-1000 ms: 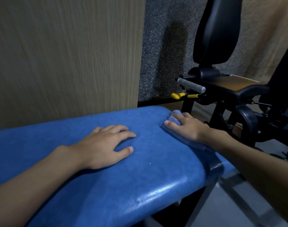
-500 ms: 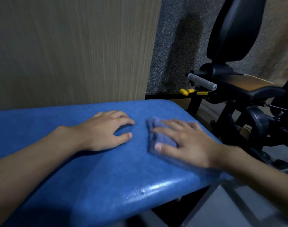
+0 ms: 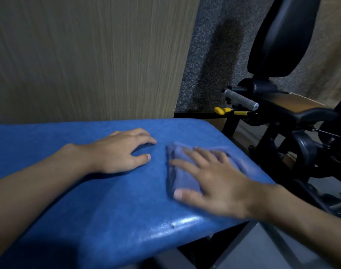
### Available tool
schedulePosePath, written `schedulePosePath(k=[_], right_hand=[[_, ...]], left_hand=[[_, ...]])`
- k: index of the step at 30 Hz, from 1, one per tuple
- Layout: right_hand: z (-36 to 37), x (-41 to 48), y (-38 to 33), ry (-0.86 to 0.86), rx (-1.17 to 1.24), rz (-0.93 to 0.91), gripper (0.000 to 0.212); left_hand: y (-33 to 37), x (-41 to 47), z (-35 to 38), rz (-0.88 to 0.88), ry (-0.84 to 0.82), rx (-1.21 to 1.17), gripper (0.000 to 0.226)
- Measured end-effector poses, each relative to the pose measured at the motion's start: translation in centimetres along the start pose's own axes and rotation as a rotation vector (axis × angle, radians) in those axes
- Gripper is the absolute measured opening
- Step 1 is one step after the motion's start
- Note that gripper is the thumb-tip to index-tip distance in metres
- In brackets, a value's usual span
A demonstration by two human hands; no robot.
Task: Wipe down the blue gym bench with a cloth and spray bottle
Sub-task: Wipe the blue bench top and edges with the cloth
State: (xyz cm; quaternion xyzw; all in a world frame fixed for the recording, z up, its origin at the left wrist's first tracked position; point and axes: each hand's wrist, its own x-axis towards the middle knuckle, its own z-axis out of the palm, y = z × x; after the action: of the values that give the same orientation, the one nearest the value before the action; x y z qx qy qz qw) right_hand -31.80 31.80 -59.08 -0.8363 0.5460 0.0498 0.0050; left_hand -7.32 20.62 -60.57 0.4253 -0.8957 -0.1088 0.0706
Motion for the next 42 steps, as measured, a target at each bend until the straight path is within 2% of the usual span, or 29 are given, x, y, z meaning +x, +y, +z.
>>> schedulePosePath(k=[2,5,8,10,13,15,16,19,21,24,26,29,32,36,39,42], right_hand=[[0.1,-1.4,-1.6,0.007,0.016,-0.129,0.076],[-0.3,-0.4,-0.2,0.021,0.055,-0.112,0.081],[-0.5,3.1,3.0,0.048,0.06,0.047,0.084],[-0.2,6.1,6.7,0.089,0.056,0.206,0.087],[-0.2,9.6,12.1,0.078,0.278,0.469,0.096],[0.1,10.6,13.6,0.072,0.396,0.534,0.101],[0.3,10.6,13.5,0.076,0.372,0.529,0.101],[0.2,8.7,10.4,0.137,0.218,0.44,0.093],[-0.1,6.3,6.8,0.141,0.114,0.28,0.087],[-0.4,1.8,0.7,0.052,0.04,-0.03,0.081],[-0.3,-0.5,-1.9,-0.001,0.041,-0.172,0.074],[-0.3,-0.6,-1.8,0.001,0.031,-0.205,0.074],[-0.4,2.6,0.7,0.026,0.056,-0.092,0.077],[-0.1,8.8,7.2,0.111,0.076,0.204,0.081],[-0.7,12.7,11.8,0.042,0.249,0.444,0.091],[-0.6,13.8,12.5,-0.03,0.282,0.521,0.092]], left_hand=[[-0.5,-0.3,-0.1,-0.012,0.017,-0.052,0.082],[-0.8,-0.4,-0.2,-0.022,0.029,-0.031,0.084],[-0.7,-0.4,-0.3,-0.04,0.028,0.055,0.079],[-0.6,-0.5,-0.4,-0.051,0.014,0.04,0.065],[-0.6,-0.7,-0.5,-0.044,0.011,0.038,0.058],[-0.7,-0.6,-0.4,-0.036,0.008,0.036,0.056],[-0.7,-0.6,-0.4,-0.036,0.007,0.032,0.054],[-0.7,-0.5,-0.5,-0.035,0.007,0.031,0.052],[-0.7,-0.5,-0.5,-0.032,0.008,0.019,0.053],[-1.0,-0.5,-0.5,-0.021,0.014,-0.001,0.073],[-1.2,-0.6,-0.6,-0.033,0.022,-0.015,0.083],[-1.6,-0.8,-0.6,-0.072,0.031,0.047,0.084],[-1.7,-0.8,-0.7,-0.092,0.026,0.083,0.081],[-1.5,-1.0,-0.9,-0.089,0.019,0.097,0.082],[-1.3,-1.7,-1.0,-0.077,0.019,0.114,0.082],[-1.4,-2.4,-1.1,-0.078,-0.006,0.111,0.082]])
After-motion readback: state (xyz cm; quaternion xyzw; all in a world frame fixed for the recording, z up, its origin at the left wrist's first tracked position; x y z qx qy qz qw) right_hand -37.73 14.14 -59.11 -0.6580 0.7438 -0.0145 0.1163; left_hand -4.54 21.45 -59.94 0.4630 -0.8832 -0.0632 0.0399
